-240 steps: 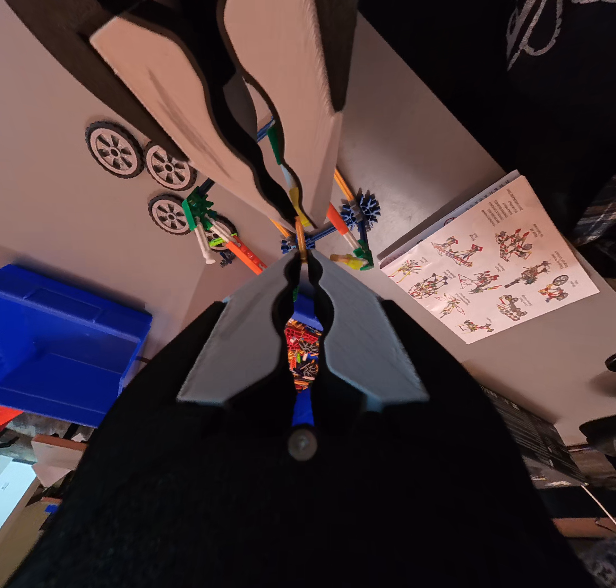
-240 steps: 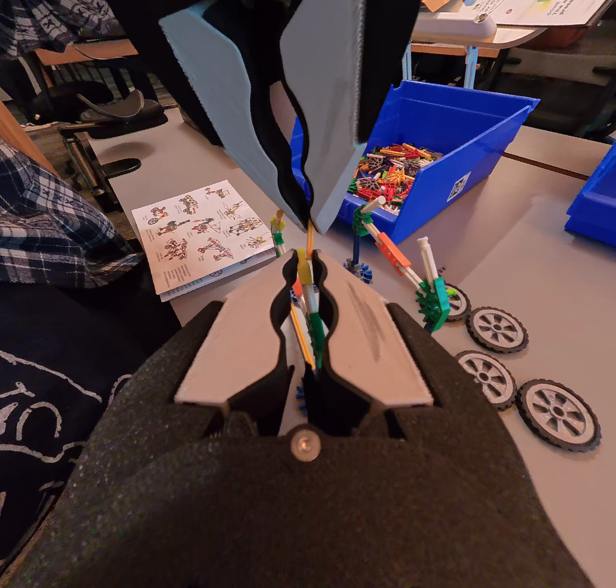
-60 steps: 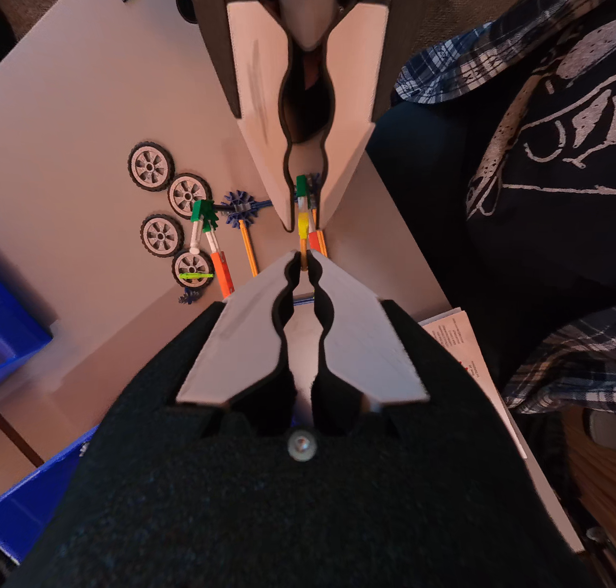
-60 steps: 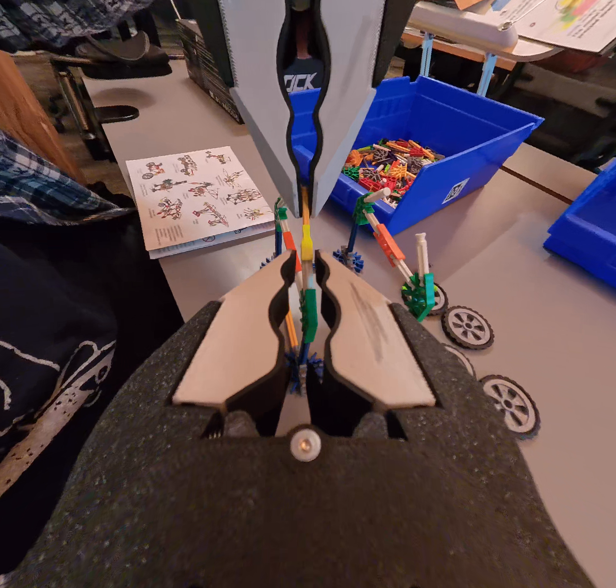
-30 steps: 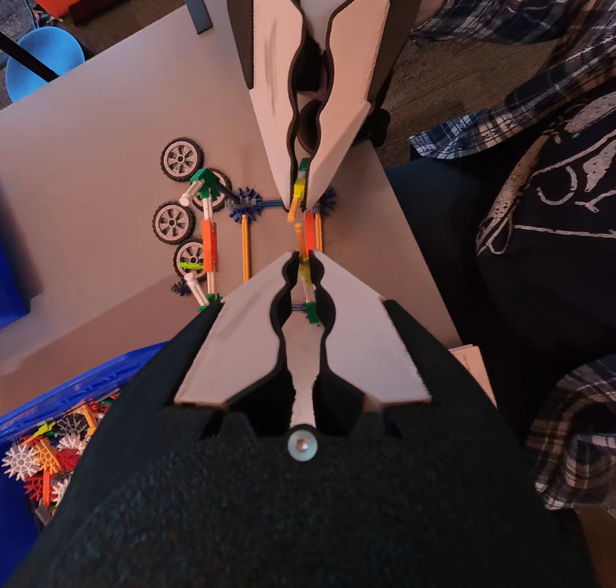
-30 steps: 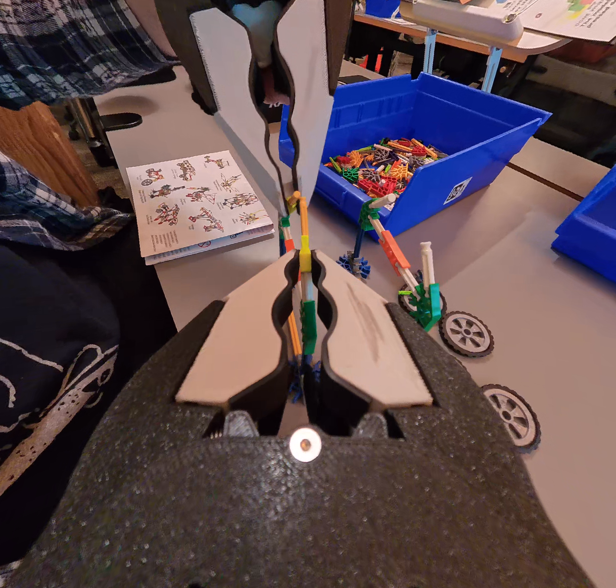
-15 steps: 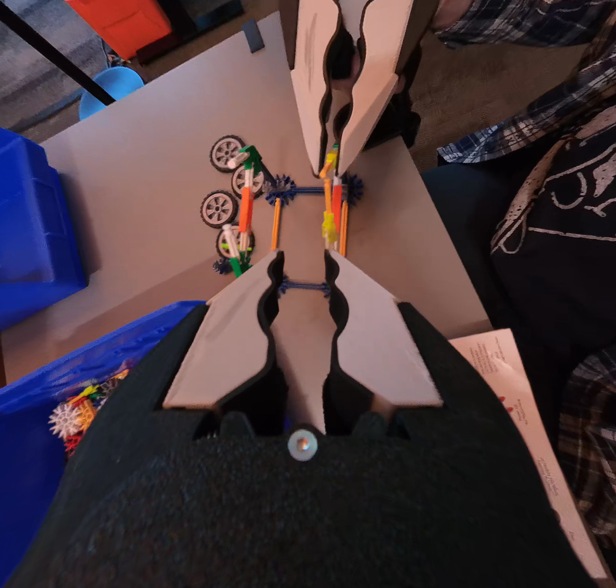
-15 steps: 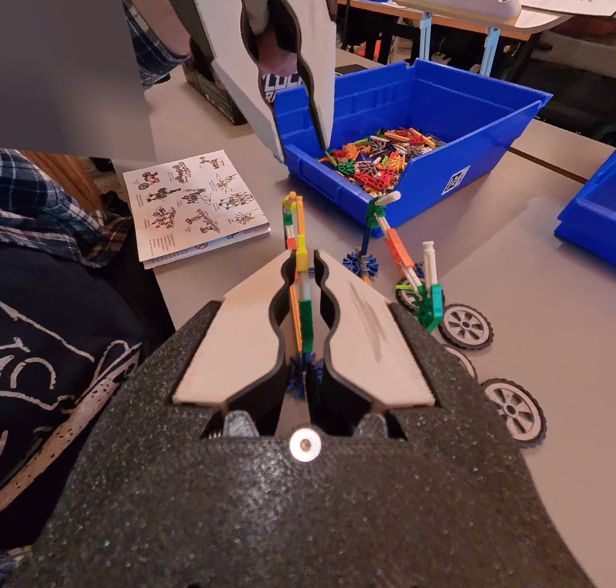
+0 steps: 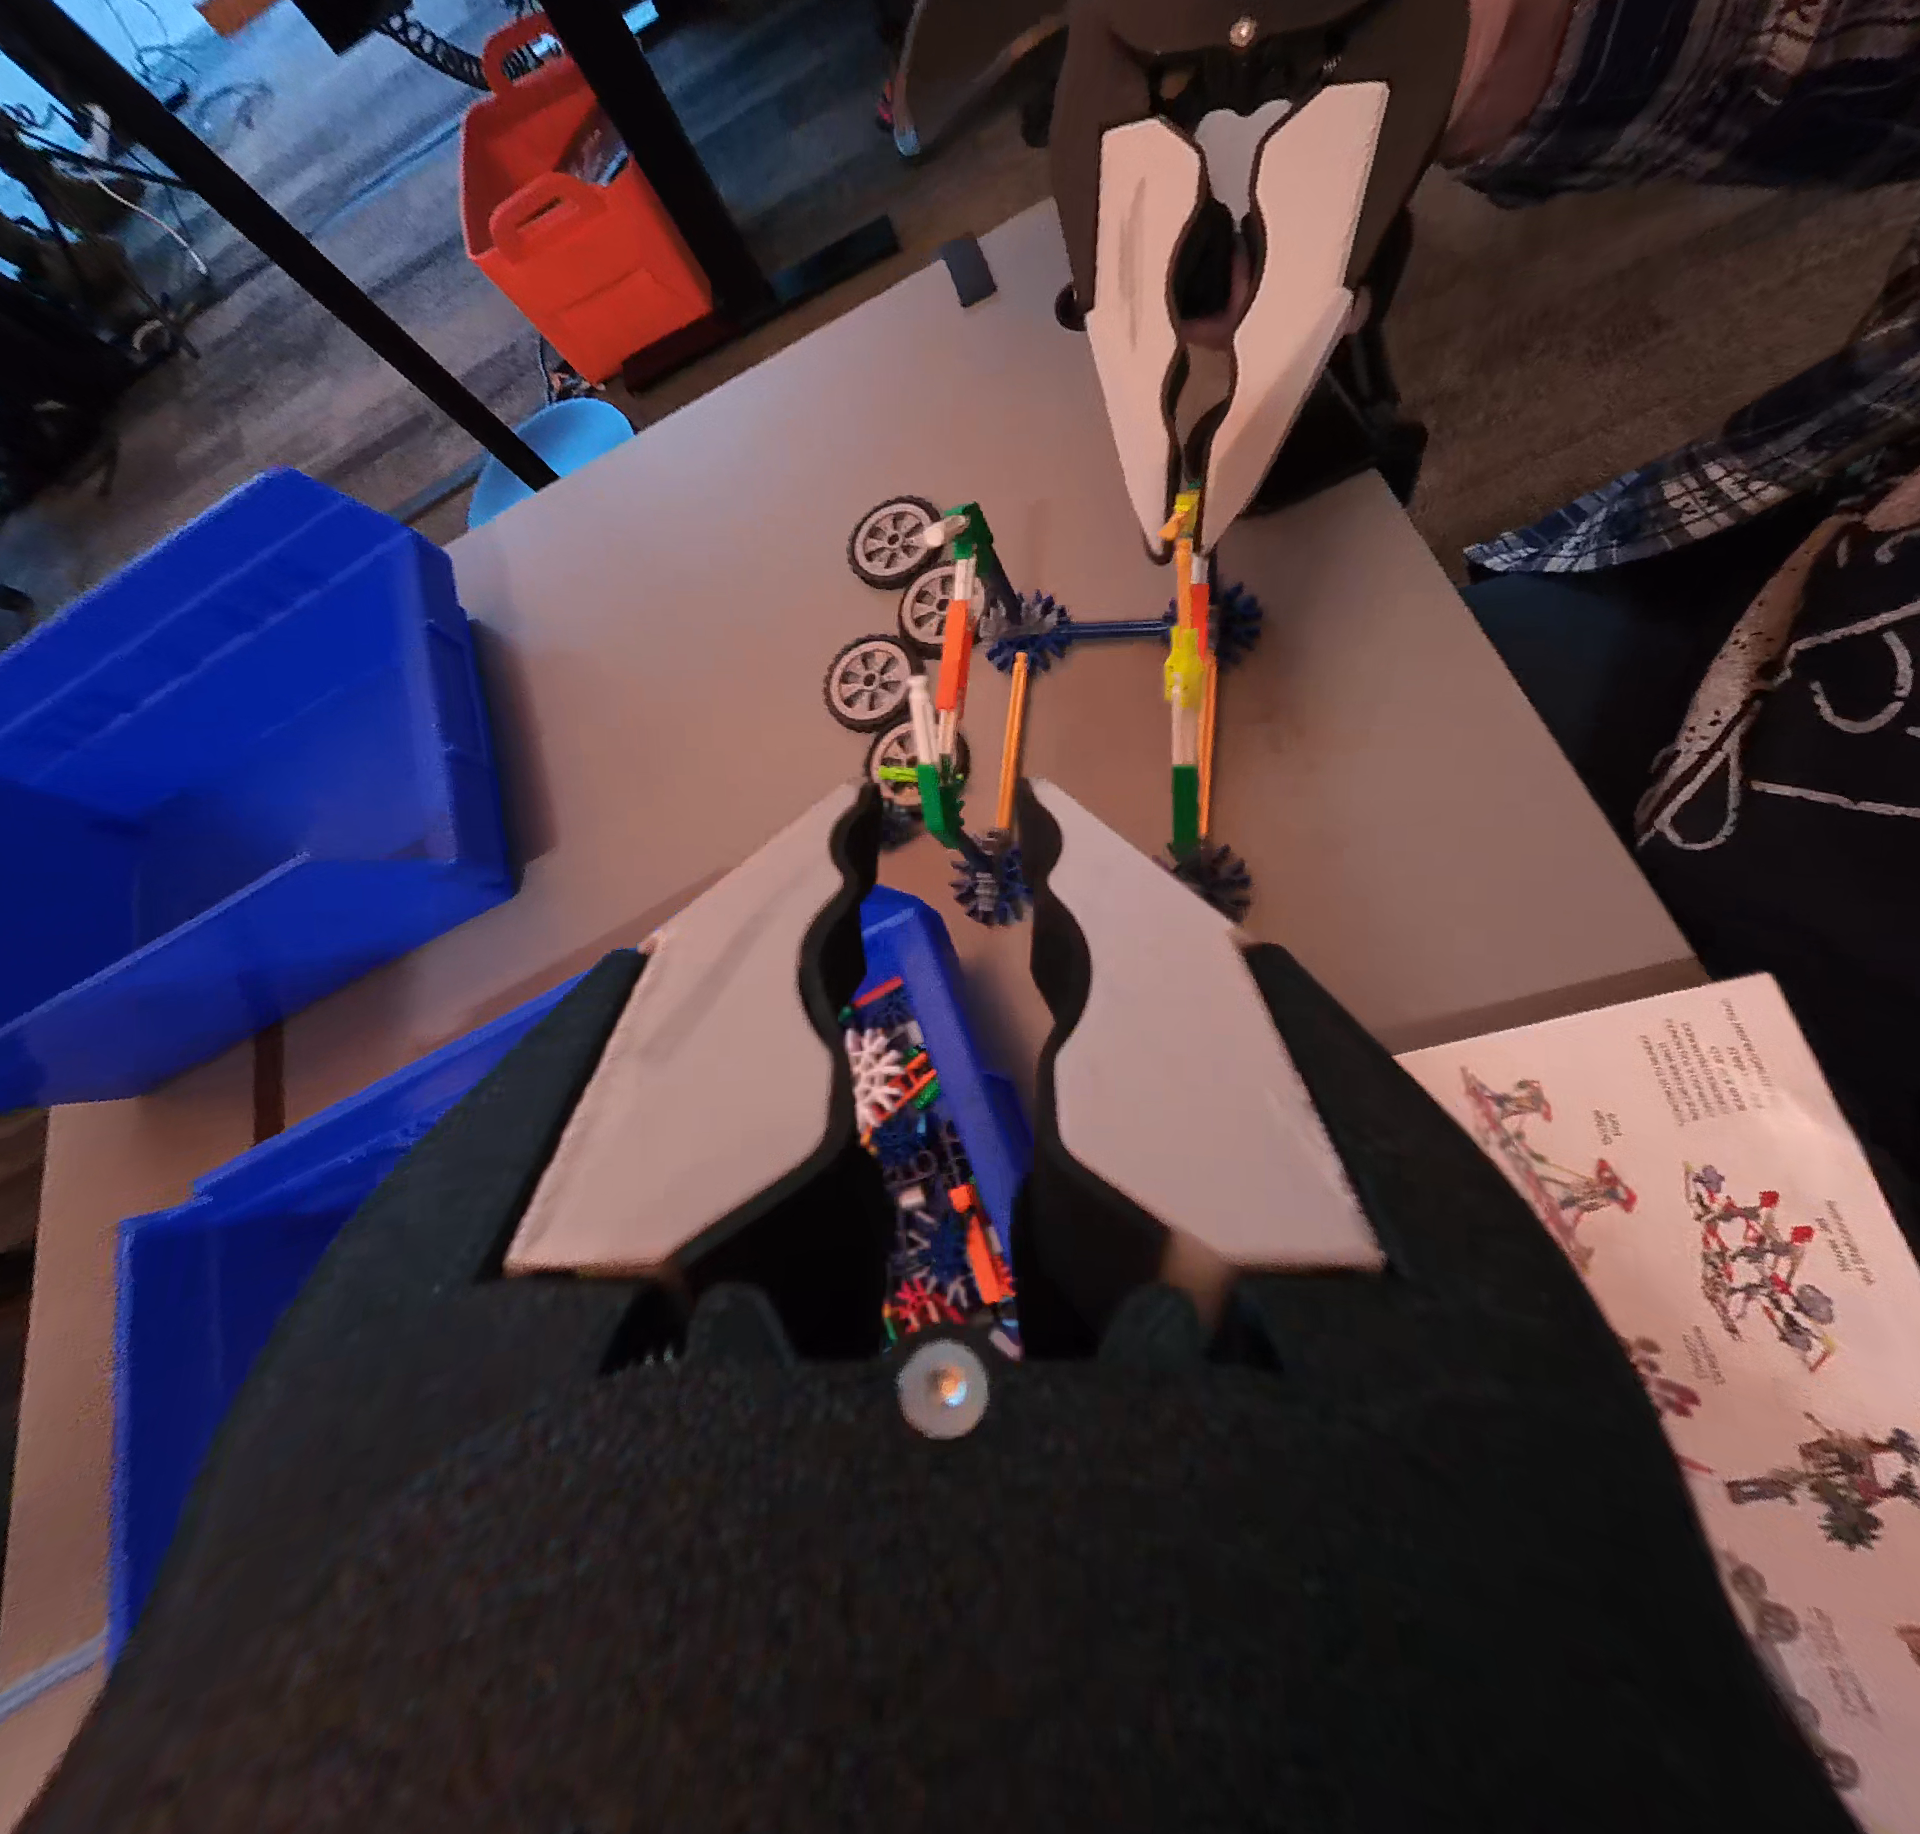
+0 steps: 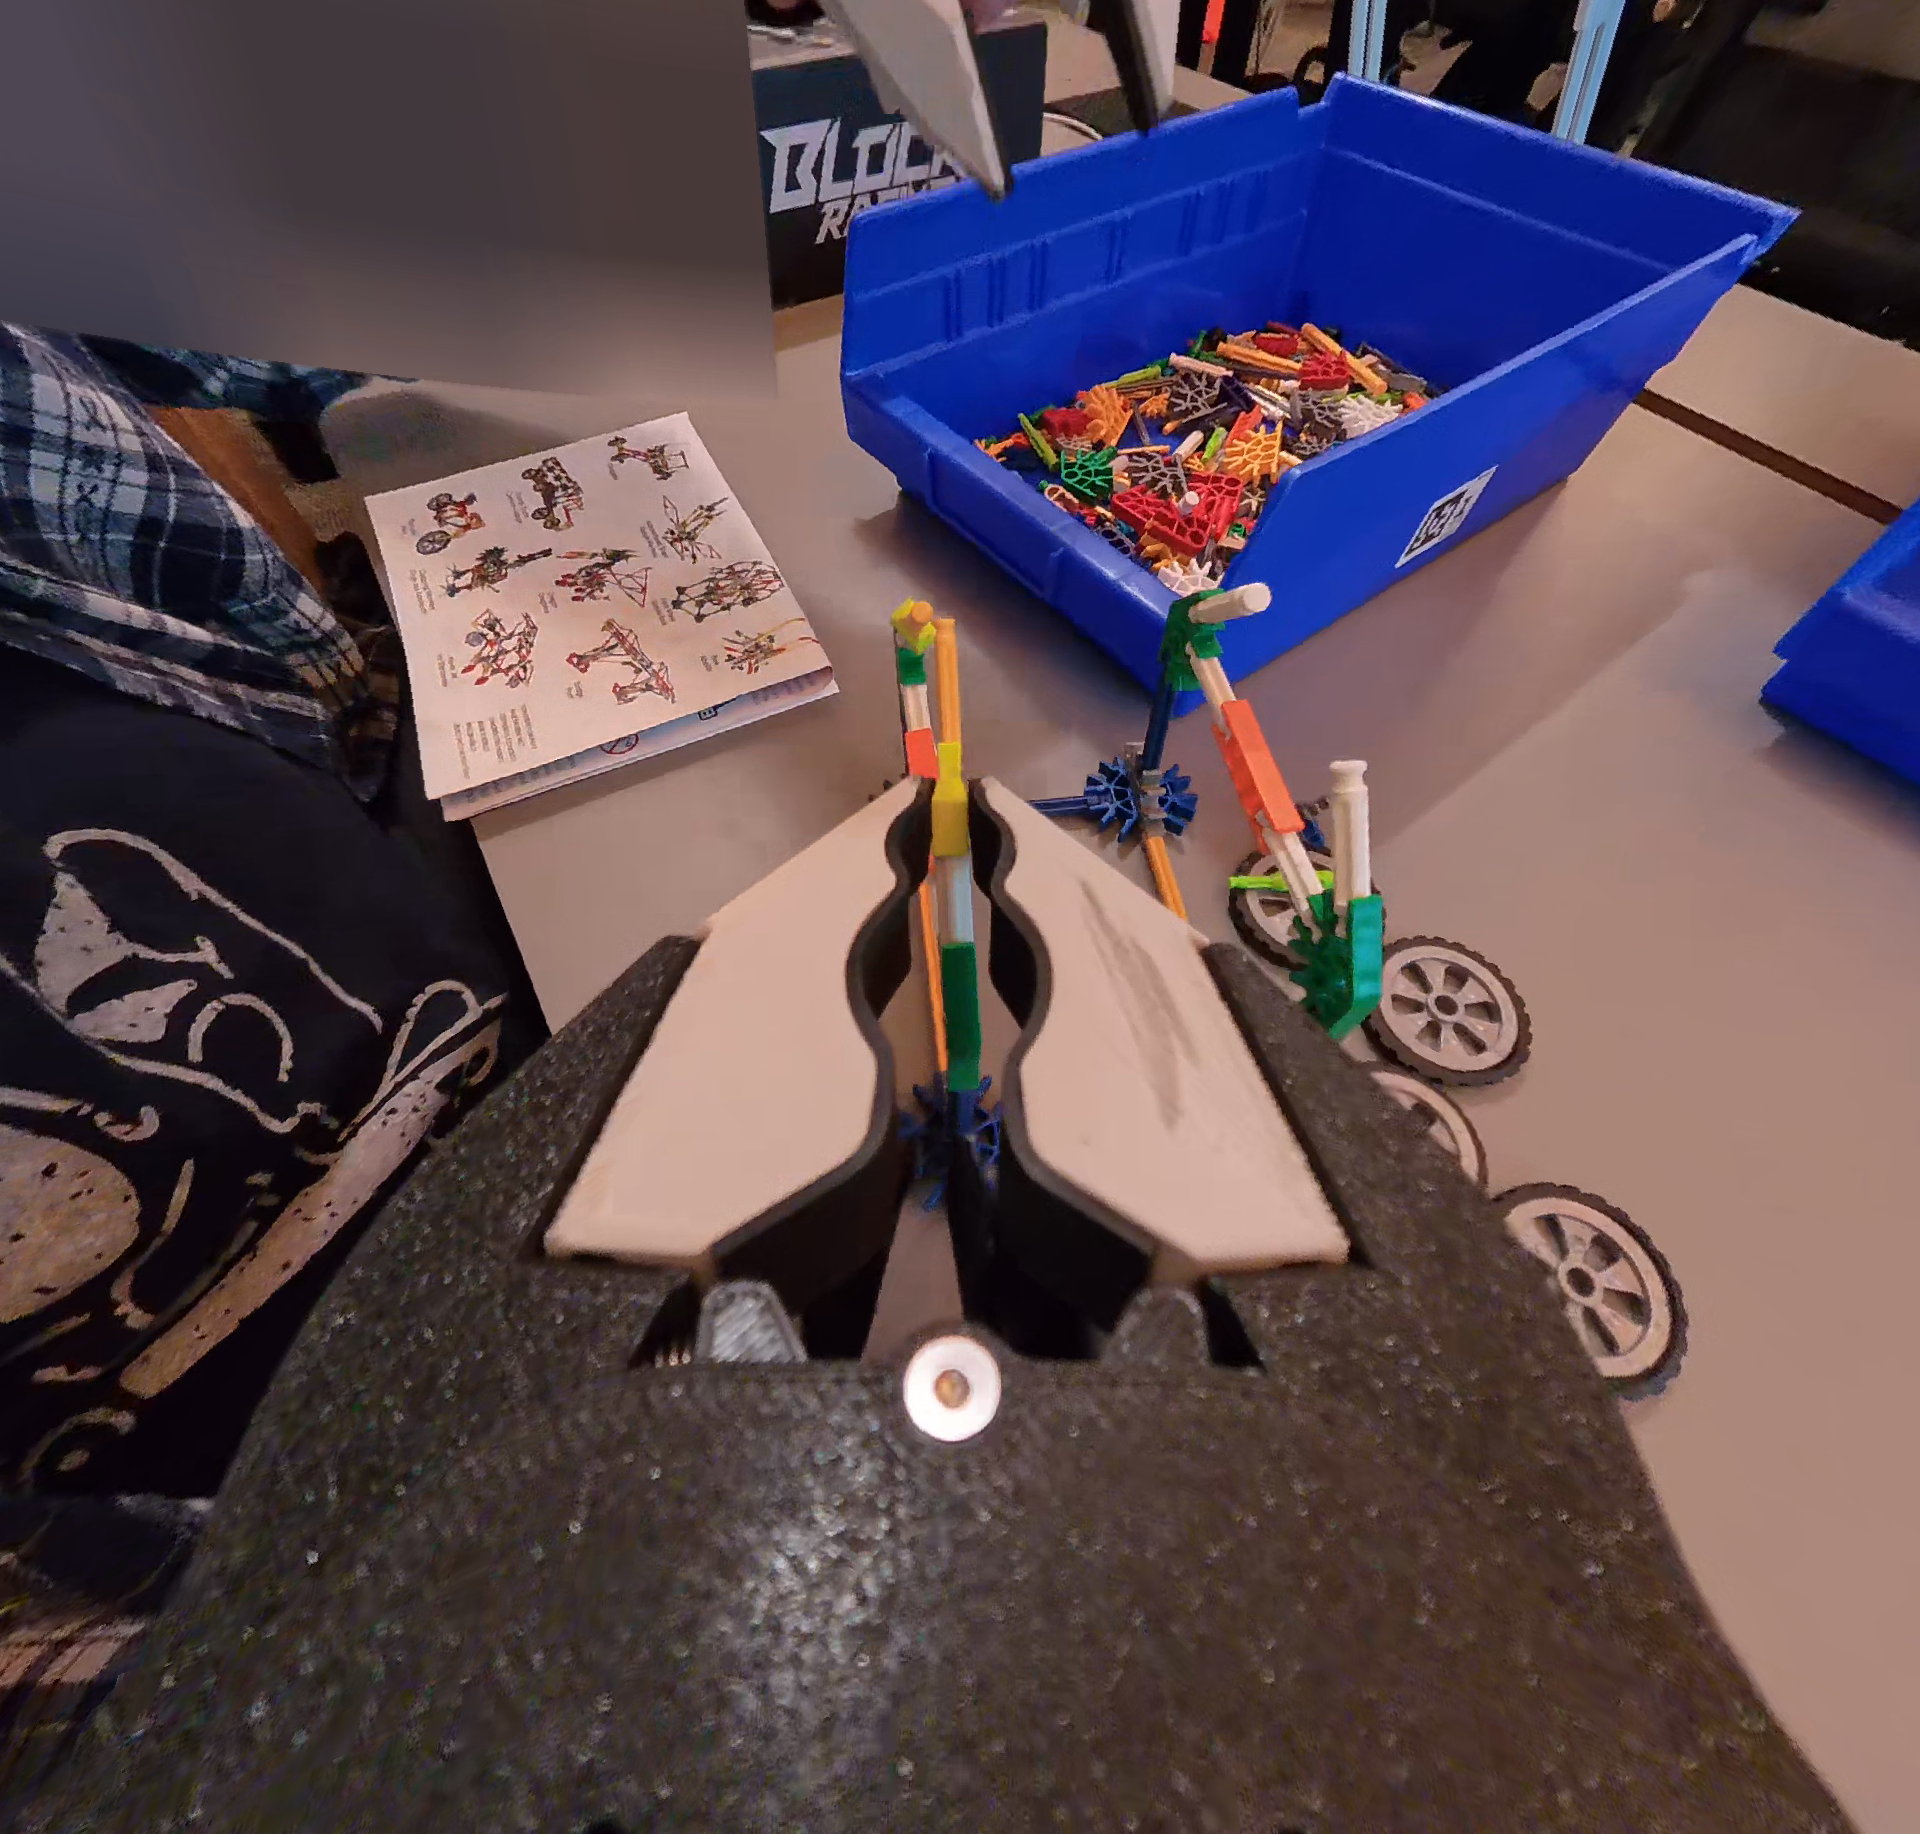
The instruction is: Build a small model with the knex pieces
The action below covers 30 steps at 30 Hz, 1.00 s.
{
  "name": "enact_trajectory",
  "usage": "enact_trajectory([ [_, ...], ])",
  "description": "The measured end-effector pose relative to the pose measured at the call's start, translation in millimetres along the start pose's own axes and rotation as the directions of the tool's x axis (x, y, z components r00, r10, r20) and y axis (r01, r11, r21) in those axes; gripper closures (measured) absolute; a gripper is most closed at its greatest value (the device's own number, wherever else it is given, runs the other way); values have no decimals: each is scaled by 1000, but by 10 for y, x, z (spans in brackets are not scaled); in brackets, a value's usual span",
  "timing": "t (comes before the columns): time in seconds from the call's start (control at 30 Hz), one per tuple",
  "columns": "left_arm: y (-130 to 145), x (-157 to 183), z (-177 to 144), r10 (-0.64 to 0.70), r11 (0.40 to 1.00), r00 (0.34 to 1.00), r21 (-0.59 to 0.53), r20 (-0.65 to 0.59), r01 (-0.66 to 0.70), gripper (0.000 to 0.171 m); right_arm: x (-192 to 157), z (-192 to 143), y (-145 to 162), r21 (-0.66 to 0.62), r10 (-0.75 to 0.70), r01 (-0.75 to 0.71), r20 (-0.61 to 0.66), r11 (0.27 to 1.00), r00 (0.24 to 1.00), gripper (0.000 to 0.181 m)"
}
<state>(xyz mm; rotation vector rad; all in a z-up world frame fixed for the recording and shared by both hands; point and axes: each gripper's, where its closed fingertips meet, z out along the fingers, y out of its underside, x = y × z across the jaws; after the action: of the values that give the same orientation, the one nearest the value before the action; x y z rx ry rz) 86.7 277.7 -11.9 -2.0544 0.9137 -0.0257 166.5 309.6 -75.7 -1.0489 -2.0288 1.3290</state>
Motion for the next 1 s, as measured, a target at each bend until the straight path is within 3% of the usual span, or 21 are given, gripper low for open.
enact_trajectory([
  [0.37, 69, -428, -232, -7, 996, 997, 89, 73, 0, 145, 31, 1, -26, -46, -12, 10, -40, 999, 999, 168],
  [0.5, 156, -540, -290, -4, 998, 996, 68, 92, -3, 144, 58, -8, -11, -51, 1, -3, -48, 999, 999, 168],
  [0.77, 189, -734, -542, -15, 995, 990, 104, 143, 1, 143, 84, -99, -71, -12, 2, -3, -72, 1000, 997, 163],
  [1.0, 248, -799, -538, -2, 996, 989, 84, 147, -11, 143, 71, -325, -281, 63, -31, 38, -110, 997, 993, 161],
])
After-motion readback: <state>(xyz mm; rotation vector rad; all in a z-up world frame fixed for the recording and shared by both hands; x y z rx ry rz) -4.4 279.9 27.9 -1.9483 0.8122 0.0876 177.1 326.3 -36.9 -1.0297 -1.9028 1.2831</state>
